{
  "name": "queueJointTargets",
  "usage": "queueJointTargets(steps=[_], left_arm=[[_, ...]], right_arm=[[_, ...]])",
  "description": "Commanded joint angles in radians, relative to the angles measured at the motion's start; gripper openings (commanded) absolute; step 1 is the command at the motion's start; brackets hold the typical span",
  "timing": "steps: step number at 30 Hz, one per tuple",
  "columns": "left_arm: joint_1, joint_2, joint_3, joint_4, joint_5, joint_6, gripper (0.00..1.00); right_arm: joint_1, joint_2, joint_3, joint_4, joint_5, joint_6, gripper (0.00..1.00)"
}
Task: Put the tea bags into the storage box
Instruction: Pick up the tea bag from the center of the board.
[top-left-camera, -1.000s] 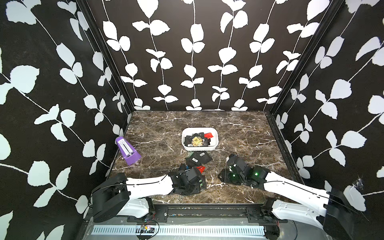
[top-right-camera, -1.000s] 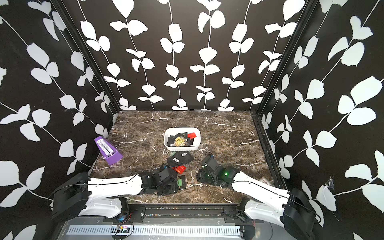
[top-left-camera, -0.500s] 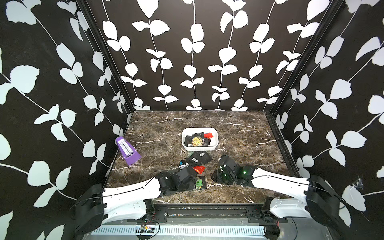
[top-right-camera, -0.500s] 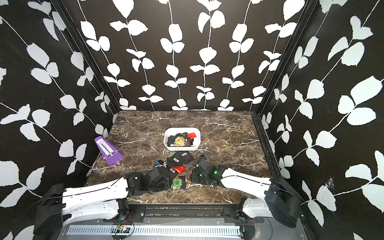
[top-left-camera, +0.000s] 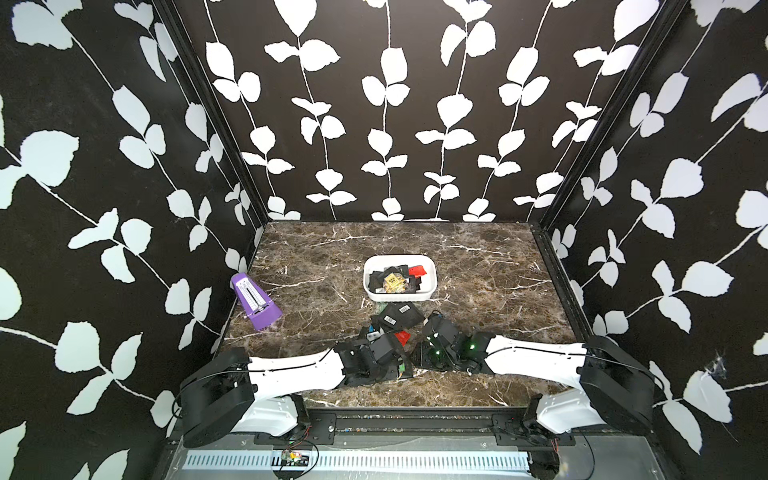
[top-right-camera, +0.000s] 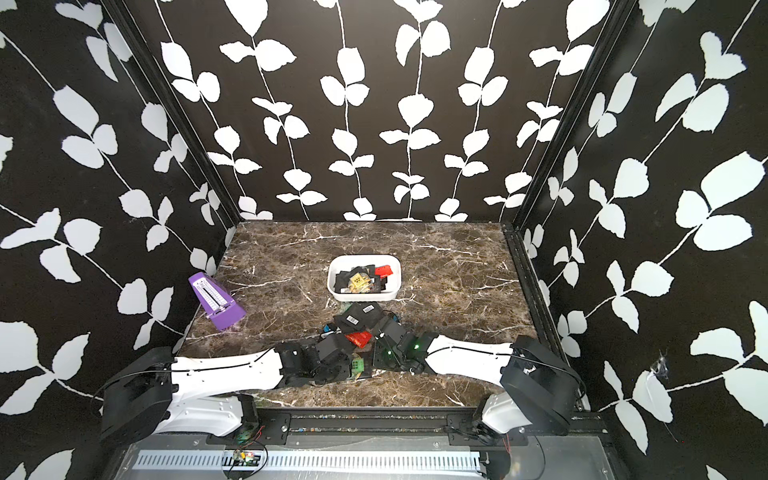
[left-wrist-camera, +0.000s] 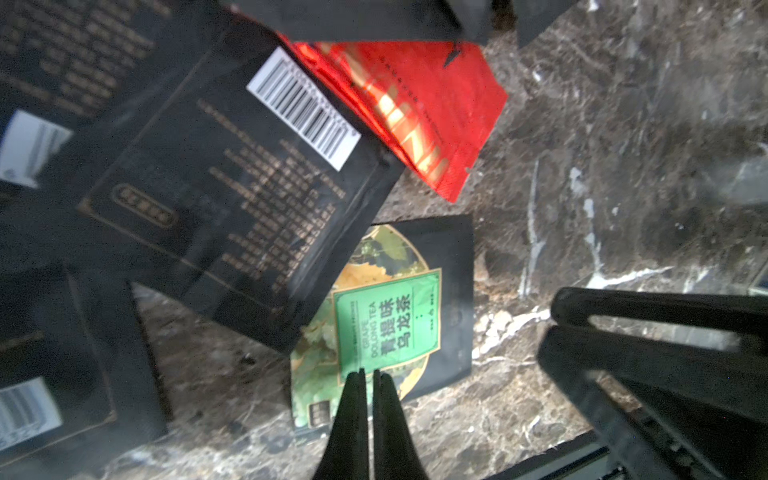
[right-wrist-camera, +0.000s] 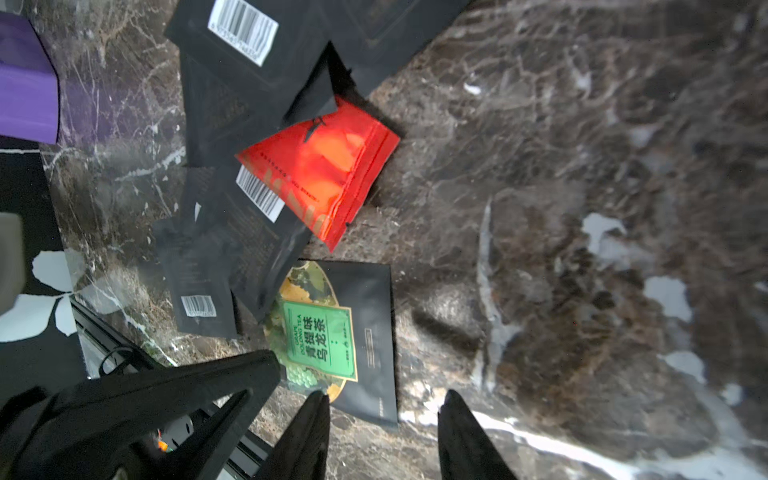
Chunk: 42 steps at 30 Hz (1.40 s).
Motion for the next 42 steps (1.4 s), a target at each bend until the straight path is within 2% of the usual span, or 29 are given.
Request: queueJointTargets(steps=[1,17,33,38,42], left_arm=[[0.007,-0.006,-0.026,0.006,-0.005,-0.013,0.0],[0.007,0.028,-0.094,0.007,0.049,-0.057,0.0],[0.007,0.028,-0.094,-0.007,0.056,-0.051,0.0],[0.007,0.032,-0.091,-0.007,0.058,-0.05,0.0],[0.007,0.031,-0.091,0.001,0.064,-0.044,0.0]], right_arm=[[0.011,0.017,0.034,0.032,0.001,0.015,0.44],[0.017,0.063,0.001,0.124,-0.021,0.052,0.44],[0.023,0.11,-0.017,0.166,-0.032,0.067,0.43],[0.025,0.125,-0.022,0.183,-0.037,0.072,0.37],[0.026,0.133,-0.027,0.199,-0.04,0.073,0.26]])
